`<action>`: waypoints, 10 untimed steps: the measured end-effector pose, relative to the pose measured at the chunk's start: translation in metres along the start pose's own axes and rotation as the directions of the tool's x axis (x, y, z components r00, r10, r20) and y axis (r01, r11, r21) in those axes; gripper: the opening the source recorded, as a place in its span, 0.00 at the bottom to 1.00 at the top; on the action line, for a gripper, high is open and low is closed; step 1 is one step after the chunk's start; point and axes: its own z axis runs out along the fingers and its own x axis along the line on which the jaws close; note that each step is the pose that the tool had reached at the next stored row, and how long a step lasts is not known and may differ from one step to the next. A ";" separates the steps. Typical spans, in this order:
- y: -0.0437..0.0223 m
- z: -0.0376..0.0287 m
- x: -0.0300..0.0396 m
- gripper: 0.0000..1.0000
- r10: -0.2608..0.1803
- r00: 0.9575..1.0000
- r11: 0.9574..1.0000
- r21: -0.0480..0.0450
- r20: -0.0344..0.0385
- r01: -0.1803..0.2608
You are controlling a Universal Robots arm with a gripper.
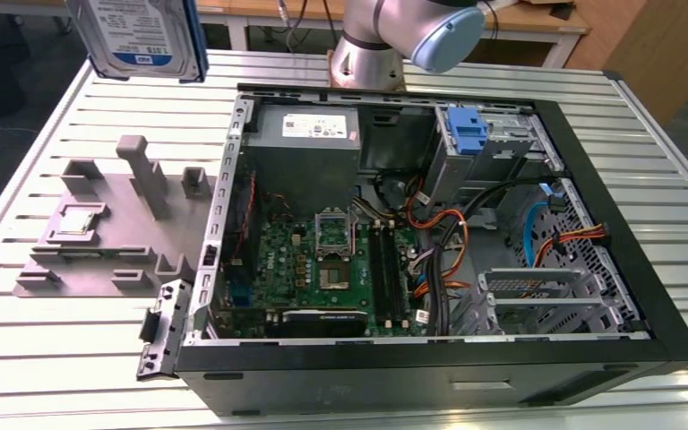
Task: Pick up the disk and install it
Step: 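Pick up the disk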
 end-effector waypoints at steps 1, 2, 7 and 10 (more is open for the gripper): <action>-0.0011 0.0000 0.0000 0.37 0.000 1.000 1.000 0.000 0.000 0.000; -0.0024 0.0000 -0.0001 0.37 0.000 1.000 1.000 0.000 0.000 0.000; -0.0092 -0.0003 -0.0003 0.37 0.000 1.000 1.000 0.000 0.000 0.000; -0.0128 -0.0003 -0.0005 0.37 0.000 1.000 1.000 0.000 0.000 0.000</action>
